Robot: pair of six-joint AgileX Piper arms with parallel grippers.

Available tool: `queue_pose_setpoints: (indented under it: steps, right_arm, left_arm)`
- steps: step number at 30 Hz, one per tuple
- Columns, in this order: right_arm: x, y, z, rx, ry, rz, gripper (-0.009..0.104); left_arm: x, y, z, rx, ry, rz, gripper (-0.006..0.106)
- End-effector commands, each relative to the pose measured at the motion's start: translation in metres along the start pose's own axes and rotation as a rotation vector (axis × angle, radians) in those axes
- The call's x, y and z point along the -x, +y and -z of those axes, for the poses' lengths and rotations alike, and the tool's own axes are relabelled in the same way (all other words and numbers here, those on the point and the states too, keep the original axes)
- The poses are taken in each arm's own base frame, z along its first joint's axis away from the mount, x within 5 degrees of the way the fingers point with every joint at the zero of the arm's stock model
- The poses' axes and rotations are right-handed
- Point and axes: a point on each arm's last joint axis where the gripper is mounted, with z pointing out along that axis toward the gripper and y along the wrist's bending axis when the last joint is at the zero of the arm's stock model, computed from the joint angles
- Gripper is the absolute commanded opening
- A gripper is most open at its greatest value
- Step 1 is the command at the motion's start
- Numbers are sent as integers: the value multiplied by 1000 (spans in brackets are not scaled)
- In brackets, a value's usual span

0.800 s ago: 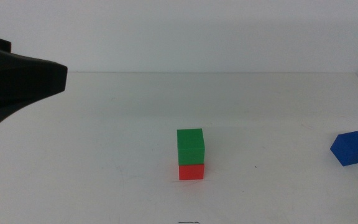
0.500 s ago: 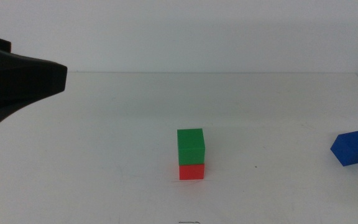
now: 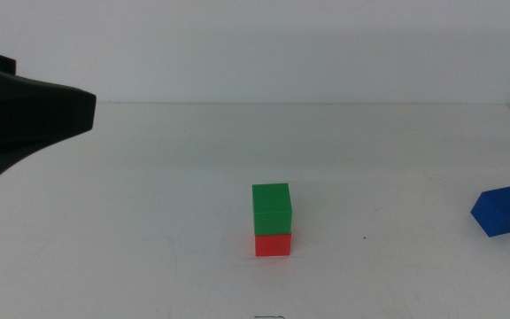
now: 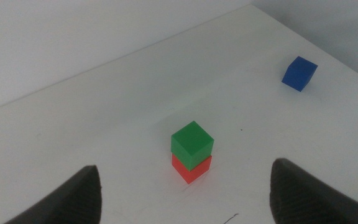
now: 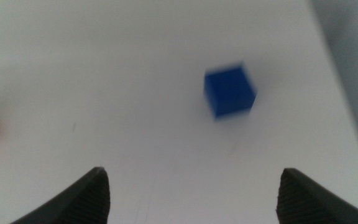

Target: Stack red cubes first, then green, then blue cubes in a specific spot.

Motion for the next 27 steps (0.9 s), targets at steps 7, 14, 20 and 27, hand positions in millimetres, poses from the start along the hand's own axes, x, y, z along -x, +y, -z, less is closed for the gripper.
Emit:
queue_pose_setpoints:
  steps: [7, 14, 20, 27]
  right_arm:
    - [29, 4, -17, 14, 217, -12, 94]
    - [29, 6, -25, 27, 245, -25, 94]
    - [31, 8, -26, 37, 277, -90, 94]
    - [64, 7, -46, 17, 324, 12, 94]
  left_arm:
    - [12, -1, 6, 3, -99, 9, 91]
    - [12, -1, 6, 3, -99, 9, 91]
    - [12, -1, 6, 3, -99, 9, 91]
    - [12, -1, 6, 3, -99, 9, 91]
